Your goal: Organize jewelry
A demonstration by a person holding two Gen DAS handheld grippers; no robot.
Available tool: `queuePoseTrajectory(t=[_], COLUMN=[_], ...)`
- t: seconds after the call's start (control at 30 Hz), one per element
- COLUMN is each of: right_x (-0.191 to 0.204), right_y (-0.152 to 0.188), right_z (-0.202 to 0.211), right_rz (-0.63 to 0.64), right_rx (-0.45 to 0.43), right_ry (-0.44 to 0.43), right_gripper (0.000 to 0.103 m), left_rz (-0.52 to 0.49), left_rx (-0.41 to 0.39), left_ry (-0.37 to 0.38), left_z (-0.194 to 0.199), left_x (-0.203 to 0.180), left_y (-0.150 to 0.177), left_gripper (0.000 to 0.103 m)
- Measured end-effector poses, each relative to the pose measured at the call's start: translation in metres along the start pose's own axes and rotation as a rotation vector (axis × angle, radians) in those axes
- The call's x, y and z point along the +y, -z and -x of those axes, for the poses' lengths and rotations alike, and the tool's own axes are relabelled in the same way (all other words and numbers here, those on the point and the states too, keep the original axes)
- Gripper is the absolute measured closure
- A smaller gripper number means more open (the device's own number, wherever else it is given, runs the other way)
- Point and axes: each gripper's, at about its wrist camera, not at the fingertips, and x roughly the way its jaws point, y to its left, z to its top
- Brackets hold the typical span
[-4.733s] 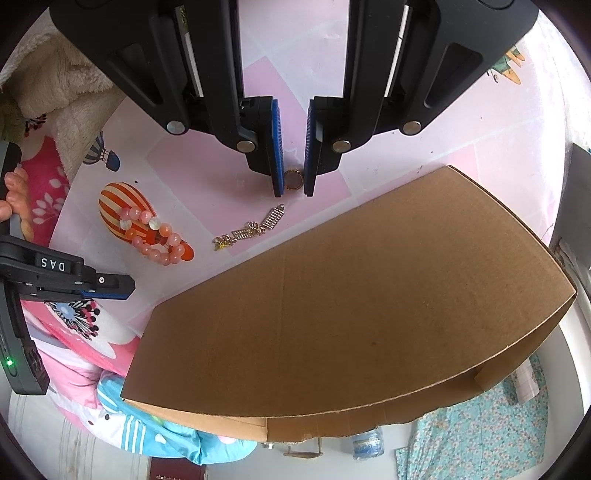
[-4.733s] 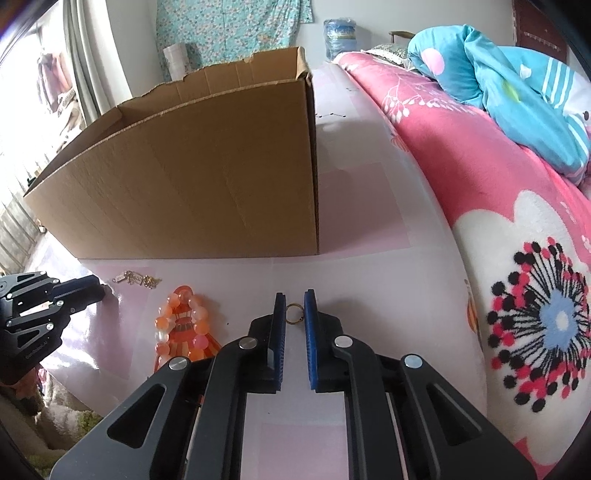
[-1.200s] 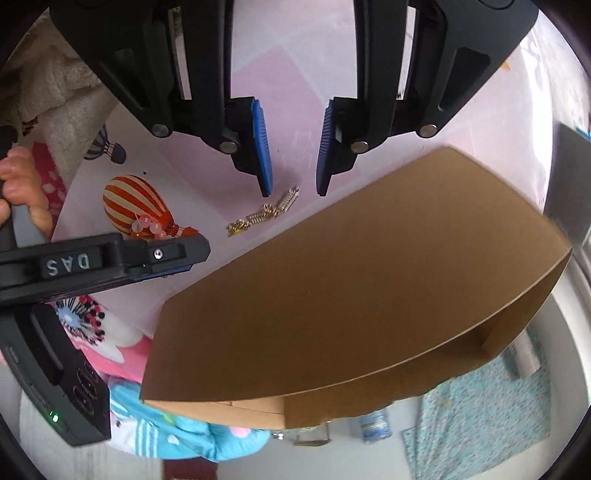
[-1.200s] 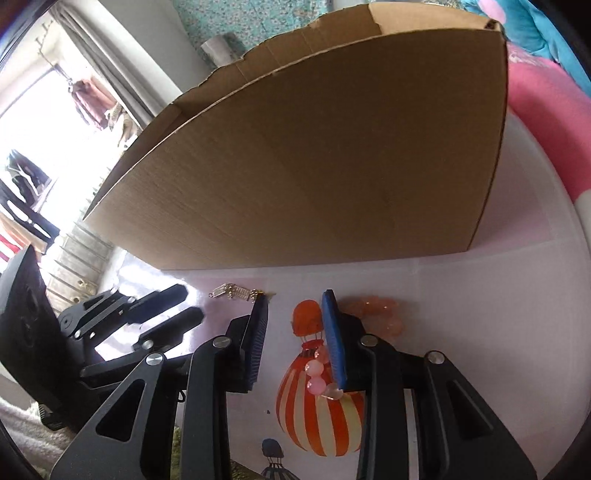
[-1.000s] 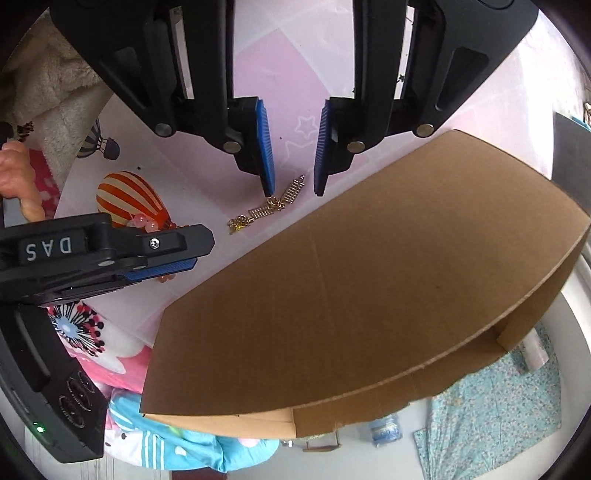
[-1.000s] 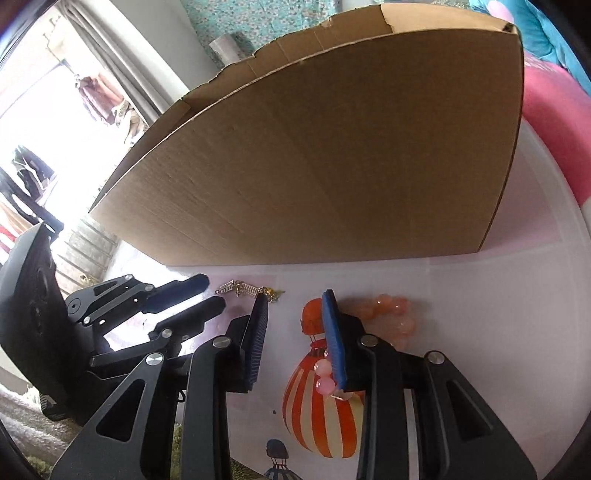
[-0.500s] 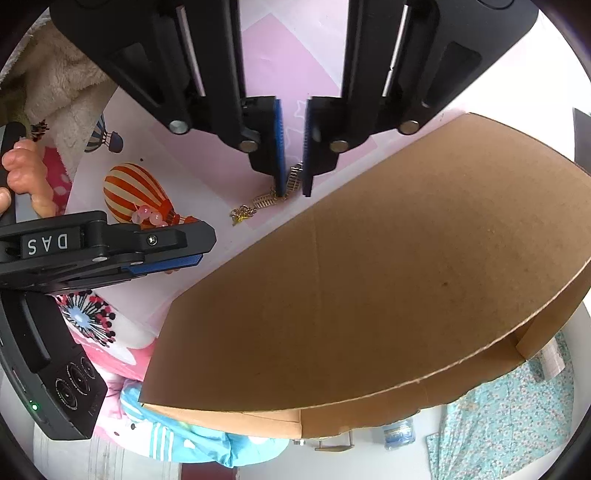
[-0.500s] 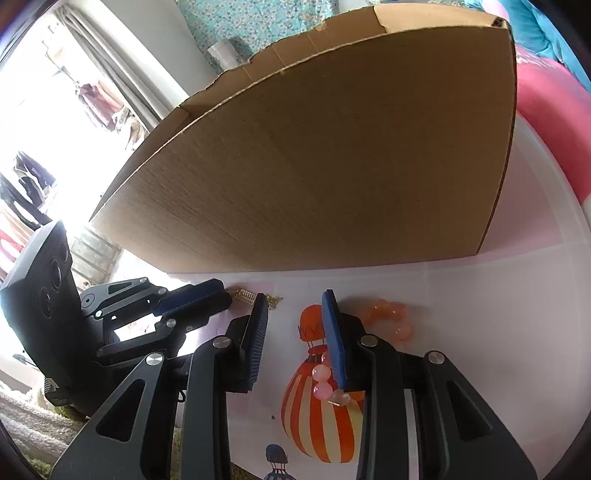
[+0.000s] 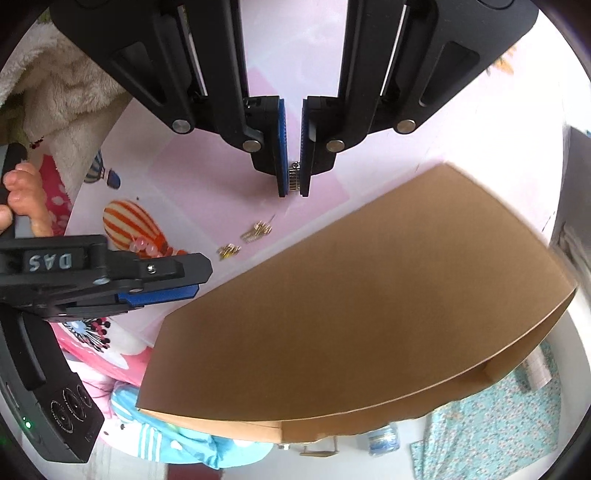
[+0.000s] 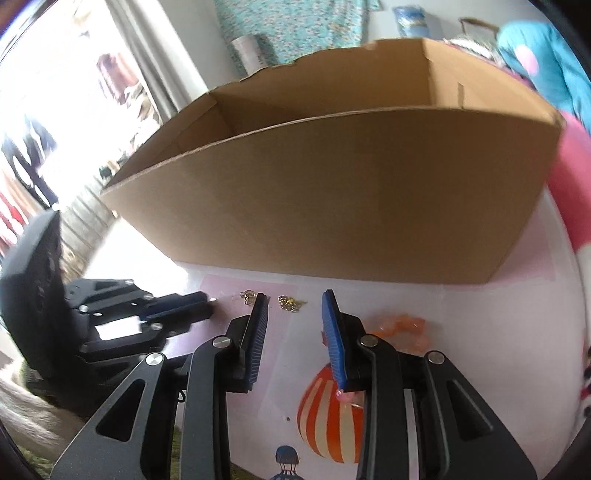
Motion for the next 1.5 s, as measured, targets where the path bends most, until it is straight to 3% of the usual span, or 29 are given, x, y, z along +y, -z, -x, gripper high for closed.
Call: queuePoseTrajectory(t=[0.27,0.47,0.6,0.73,0.87,0.93,1.0,1.1,1.5], right_x=[0.024,0.031,0.024,0.011,0.009,0.017,0.028,0.042,0.058], right_y=[-0.007,-0.006,-0.002,0.002,0.000,0.000,-0.001,-0.002,-0.001], right_z=[-0.020,-0.025,-0.019,-0.009,0.002,0.004,-0.001,-0.011,-0.031], right_rz=[0.105,0.175,0.151,0.102,0.062,0.086,0.116,0.142,0.223], right_rx=[0.027,0.033,0.038,0.051,0.023,0.007,0.003,0.011,0.034], right_ry=[0.120,0.189,0.219,0.241,0.158,0.134,0.115,0.084,0.131], right_gripper=[0.077,0.094,0.096,0.096,0.094,0.080,0.073,0.073,0.076], left_rz=[0.018,0.013,0.015,0.020,0.021,0.022,0.023,0.025,0.031], left_rx=[-0.006,-0.016,-0.019,-0.023,-0.024,-0.024,-0.025,-0.026,-0.033], left_ry=[-0.023,-0.020,-0.018,-0.015,-0.014,-0.014,-0.014,-0.016,-0.006], left_z=[0.004,0.003,0.003,0.004,0.005,0.005,0.005,0.007,0.009], left_x=[0.003,0.002,0.001,0.003,0.005,0.005,0.005,0.006,0.008], left_y=[0.007,0.009,0.009,0.011,0.013,0.013,0.013,0.014,0.015], left_gripper=[0.098,0.098,0.098,0.098,0.098,0.098,0.098,0.098,0.098])
